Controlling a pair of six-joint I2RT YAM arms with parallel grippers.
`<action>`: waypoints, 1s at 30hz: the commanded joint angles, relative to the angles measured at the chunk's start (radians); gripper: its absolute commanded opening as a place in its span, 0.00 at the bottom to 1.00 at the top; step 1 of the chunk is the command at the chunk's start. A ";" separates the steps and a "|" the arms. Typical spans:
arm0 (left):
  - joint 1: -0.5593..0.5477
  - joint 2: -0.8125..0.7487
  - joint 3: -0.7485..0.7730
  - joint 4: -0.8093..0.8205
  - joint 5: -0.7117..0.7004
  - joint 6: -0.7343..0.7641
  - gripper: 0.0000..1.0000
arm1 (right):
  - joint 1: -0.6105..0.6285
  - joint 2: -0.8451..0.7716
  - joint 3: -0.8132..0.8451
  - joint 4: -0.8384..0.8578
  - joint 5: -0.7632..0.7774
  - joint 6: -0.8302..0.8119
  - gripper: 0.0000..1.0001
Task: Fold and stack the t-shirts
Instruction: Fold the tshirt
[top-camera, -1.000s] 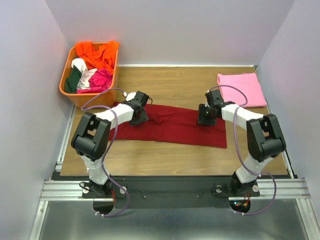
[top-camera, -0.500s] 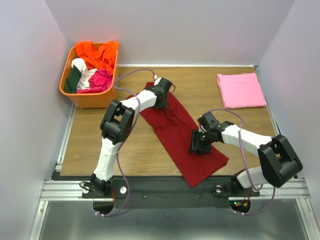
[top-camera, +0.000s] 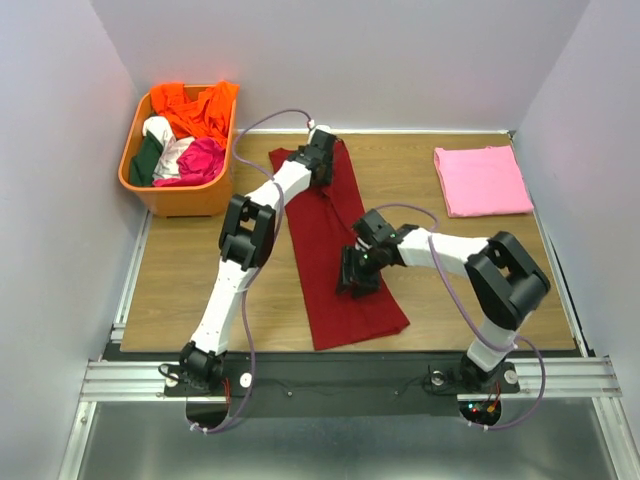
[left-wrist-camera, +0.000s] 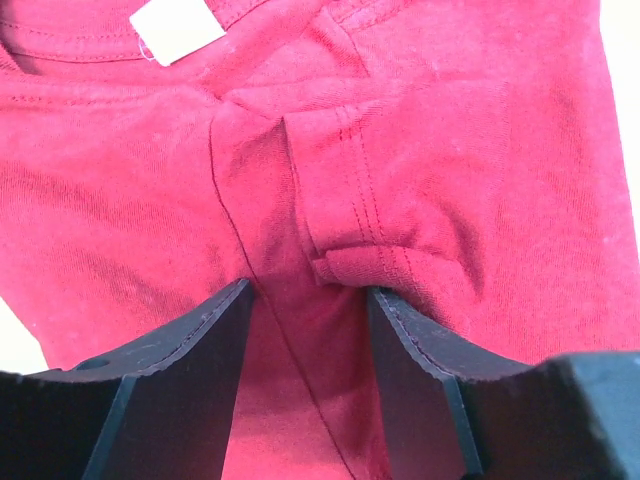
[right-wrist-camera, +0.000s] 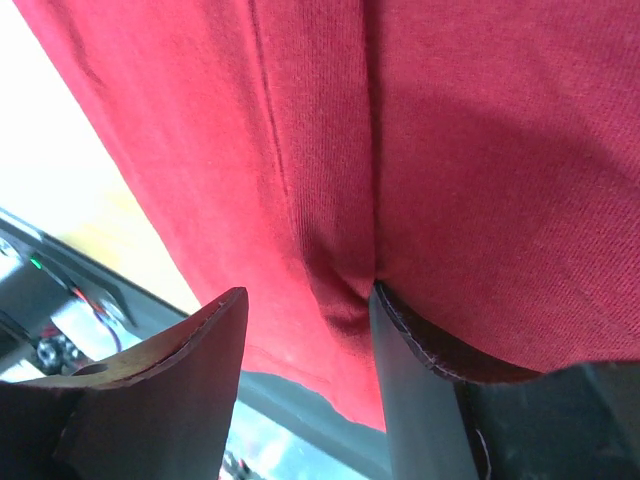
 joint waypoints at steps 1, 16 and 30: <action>0.058 0.002 0.056 0.084 0.004 0.066 0.61 | 0.009 0.067 0.111 0.037 0.063 -0.007 0.58; -0.054 -0.303 -0.235 0.104 0.087 -0.003 0.64 | 0.007 -0.295 0.050 -0.078 0.264 -0.051 0.61; -0.095 -0.320 -0.330 0.081 0.162 -0.063 0.48 | -0.036 -0.433 -0.068 -0.108 0.388 -0.076 0.63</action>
